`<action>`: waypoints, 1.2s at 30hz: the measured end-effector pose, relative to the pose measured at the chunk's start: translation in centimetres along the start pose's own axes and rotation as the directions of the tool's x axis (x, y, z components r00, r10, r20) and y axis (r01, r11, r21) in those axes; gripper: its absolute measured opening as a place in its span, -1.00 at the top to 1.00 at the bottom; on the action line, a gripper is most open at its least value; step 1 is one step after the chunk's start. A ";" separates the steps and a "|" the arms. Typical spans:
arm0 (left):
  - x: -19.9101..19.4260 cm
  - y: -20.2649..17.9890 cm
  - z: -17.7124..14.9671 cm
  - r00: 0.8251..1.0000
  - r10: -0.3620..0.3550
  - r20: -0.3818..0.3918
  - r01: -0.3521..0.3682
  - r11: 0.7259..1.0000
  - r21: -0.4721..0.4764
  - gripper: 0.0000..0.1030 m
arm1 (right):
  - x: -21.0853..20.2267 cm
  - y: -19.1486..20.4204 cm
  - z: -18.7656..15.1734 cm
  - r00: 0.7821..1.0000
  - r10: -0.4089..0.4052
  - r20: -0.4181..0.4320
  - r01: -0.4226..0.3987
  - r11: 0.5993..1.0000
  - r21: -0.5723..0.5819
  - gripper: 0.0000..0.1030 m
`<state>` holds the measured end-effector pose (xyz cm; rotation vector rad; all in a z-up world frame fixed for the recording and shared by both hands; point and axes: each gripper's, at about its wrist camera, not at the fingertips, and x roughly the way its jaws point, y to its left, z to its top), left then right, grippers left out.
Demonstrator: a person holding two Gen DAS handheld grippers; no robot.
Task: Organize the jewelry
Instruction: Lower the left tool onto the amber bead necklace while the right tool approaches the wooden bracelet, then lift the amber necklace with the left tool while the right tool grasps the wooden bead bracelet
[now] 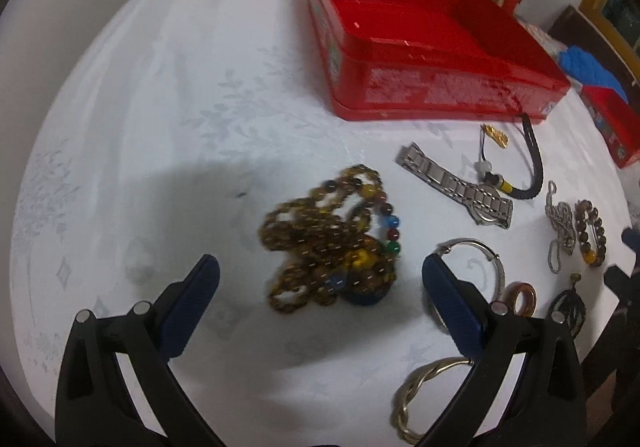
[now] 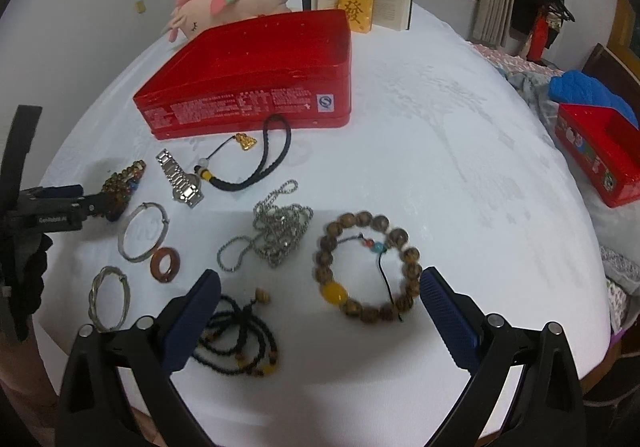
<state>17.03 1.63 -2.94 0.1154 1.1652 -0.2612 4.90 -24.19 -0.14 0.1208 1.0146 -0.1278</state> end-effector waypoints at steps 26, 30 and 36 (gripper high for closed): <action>2.3 -1.7 2.4 0.997 0.014 -0.072 -0.013 1.000 0.018 -0.14 | 2.8 -4.4 2.1 0.998 0.030 -0.061 -0.024 0.995 0.095 -0.93; 2.3 -2.3 2.7 0.998 -0.011 -0.064 0.013 0.999 0.031 0.26 | 2.8 -5.1 2.3 0.997 0.020 -0.068 -0.013 0.994 0.104 -0.93; 2.2 -1.8 2.9 0.998 -0.053 -0.044 0.054 0.999 0.007 0.38 | 2.9 -6.7 2.7 0.996 0.015 -0.090 -0.002 0.991 0.135 -0.93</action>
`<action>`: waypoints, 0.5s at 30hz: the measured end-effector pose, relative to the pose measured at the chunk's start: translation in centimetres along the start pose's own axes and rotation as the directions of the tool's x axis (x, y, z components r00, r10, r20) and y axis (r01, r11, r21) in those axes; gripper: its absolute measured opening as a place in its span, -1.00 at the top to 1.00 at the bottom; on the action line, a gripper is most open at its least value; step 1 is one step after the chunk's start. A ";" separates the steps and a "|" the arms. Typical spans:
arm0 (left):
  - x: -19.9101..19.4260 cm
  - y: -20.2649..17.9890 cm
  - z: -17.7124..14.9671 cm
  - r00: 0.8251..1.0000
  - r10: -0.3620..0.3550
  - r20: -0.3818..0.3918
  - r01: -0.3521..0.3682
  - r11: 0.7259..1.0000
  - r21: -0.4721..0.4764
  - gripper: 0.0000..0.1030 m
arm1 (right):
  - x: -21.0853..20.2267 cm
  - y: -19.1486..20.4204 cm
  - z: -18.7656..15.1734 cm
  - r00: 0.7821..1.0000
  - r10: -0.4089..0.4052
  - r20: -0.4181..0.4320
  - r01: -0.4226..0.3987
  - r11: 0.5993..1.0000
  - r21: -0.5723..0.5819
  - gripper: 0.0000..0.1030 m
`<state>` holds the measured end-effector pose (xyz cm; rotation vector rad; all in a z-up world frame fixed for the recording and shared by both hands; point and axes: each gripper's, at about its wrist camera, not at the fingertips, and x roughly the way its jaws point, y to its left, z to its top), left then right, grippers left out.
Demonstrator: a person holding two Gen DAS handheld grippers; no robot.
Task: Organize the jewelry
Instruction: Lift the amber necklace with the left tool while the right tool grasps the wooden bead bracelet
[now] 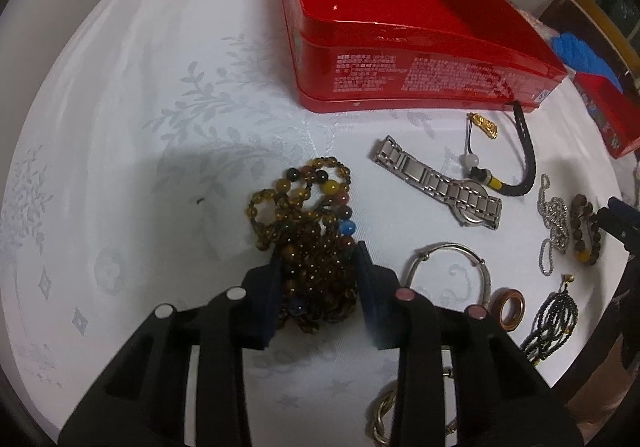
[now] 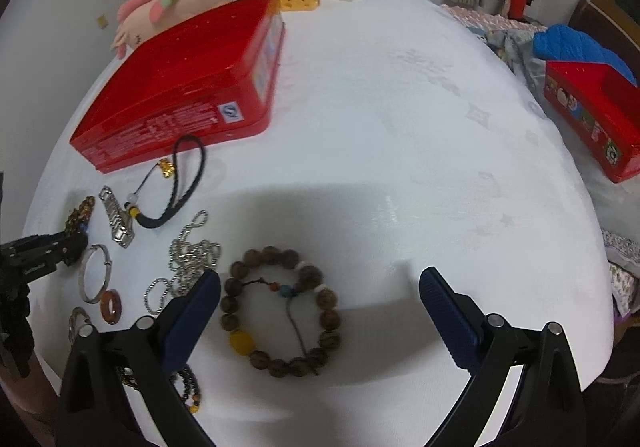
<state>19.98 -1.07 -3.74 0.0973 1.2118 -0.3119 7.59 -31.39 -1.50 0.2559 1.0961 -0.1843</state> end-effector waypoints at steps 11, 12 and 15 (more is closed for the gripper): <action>-0.7 0.8 -1.2 0.996 -0.077 0.051 0.079 0.997 -0.025 0.38 | 0.7 -1.1 0.2 0.979 0.179 -0.102 -0.178 0.984 0.018 -0.61; -0.8 0.9 -1.2 0.995 -0.080 0.056 0.081 0.996 -0.026 0.38 | 0.9 -0.8 0.1 0.976 0.187 -0.115 -0.187 0.982 0.007 -0.55; -1.6 0.5 -1.9 0.993 -0.087 0.075 0.089 0.996 -0.030 0.38 | 1.2 -0.2 -0.3 0.973 0.183 -0.141 -0.189 0.982 -0.027 -0.41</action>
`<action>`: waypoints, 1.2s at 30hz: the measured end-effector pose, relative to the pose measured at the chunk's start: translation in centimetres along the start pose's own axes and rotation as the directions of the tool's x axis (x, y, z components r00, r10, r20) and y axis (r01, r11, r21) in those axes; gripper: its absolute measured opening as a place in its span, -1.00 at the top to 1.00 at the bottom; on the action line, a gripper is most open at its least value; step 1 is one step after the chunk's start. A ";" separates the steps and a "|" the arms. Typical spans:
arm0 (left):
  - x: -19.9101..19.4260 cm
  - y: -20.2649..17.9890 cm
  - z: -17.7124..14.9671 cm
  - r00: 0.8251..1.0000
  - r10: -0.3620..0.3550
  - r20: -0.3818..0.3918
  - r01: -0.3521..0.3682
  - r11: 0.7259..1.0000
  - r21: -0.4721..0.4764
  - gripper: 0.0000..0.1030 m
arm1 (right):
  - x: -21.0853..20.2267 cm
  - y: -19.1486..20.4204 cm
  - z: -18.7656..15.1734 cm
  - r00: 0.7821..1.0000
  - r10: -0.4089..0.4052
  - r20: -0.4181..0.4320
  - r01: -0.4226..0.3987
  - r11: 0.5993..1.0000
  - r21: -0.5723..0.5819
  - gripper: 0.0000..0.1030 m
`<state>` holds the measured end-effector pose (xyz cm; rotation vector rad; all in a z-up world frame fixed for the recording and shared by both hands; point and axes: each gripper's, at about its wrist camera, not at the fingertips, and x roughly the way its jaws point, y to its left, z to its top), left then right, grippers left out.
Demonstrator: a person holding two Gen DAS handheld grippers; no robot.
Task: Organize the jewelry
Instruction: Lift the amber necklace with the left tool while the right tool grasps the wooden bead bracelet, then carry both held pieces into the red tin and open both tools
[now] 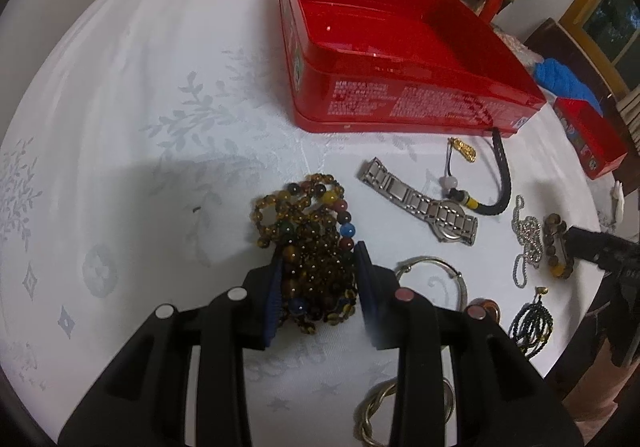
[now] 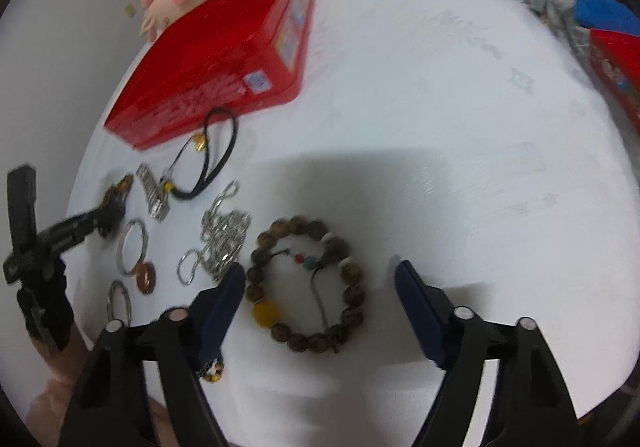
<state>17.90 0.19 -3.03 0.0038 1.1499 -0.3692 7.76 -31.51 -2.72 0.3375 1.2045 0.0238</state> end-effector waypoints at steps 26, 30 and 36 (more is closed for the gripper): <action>-4.3 -0.8 0.6 0.995 -0.041 0.095 0.040 0.999 0.019 0.38 | -6.3 2.2 0.1 0.974 0.021 0.227 0.011 0.990 -0.138 0.79; -5.9 -1.5 1.3 0.990 -0.046 0.135 0.041 0.998 0.042 0.38 | -7.2 3.4 1.1 0.967 0.025 0.254 0.016 0.987 -0.160 0.79; -8.0 -2.7 2.8 0.980 -0.058 0.188 0.045 0.996 0.072 0.38 | -9.1 4.5 3.5 0.955 0.060 0.289 -0.005 0.982 -0.189 0.79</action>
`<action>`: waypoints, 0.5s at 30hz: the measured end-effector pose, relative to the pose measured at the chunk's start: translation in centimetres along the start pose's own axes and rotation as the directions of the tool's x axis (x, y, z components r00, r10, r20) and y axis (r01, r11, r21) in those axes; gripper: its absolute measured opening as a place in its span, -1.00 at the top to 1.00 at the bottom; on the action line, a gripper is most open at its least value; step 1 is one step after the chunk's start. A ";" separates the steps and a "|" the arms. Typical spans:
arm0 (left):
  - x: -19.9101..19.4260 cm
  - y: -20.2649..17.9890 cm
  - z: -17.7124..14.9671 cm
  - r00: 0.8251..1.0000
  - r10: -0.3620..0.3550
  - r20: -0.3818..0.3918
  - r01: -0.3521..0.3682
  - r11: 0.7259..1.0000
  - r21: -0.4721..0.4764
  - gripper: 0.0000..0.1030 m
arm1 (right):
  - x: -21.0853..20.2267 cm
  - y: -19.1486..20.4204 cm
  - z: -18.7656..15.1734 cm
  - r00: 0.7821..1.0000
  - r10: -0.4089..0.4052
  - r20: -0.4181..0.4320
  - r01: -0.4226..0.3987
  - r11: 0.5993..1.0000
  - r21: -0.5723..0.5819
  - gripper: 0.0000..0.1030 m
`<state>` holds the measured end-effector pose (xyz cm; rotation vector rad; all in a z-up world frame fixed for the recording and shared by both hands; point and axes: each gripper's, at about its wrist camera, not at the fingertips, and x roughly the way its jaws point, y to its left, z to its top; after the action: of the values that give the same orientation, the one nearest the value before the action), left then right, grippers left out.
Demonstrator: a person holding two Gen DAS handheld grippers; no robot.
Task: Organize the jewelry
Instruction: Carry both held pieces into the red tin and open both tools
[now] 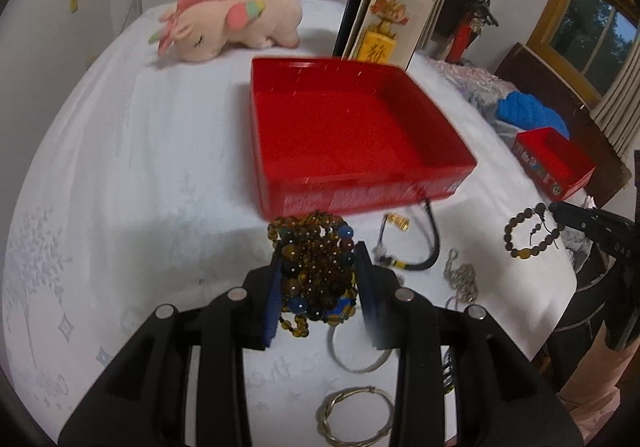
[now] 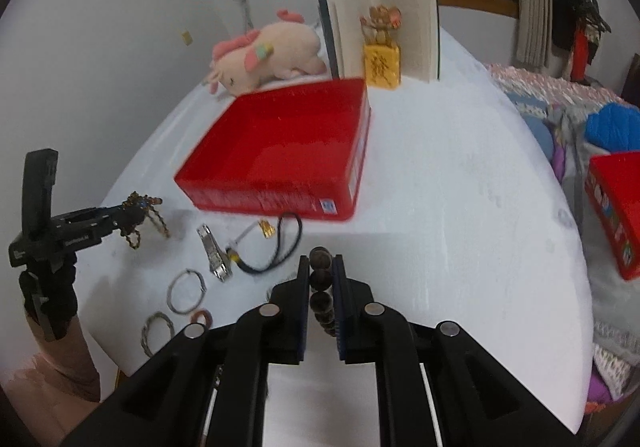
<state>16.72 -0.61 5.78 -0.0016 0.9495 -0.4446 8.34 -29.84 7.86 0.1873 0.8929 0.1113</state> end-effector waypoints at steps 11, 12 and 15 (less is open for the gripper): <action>-1.1 -1.5 6.5 0.998 -0.009 0.068 0.006 0.999 0.036 0.38 | 1.2 1.7 7.6 0.997 0.063 0.038 -0.061 0.997 -0.047 0.79; -0.8 -1.5 7.0 0.998 -0.009 0.064 0.006 0.999 0.036 0.38 | 2.0 1.8 8.4 0.997 0.070 0.035 -0.068 0.996 -0.051 0.79; 1.1 -1.5 9.0 0.999 0.000 0.043 -0.001 0.999 0.034 0.38 | 4.4 2.3 10.8 0.996 0.092 0.022 -0.091 0.994 -0.056 0.79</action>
<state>23.73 -4.11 10.51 0.0193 0.8993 -0.4586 19.48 -28.03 11.55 0.1776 0.8560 0.2183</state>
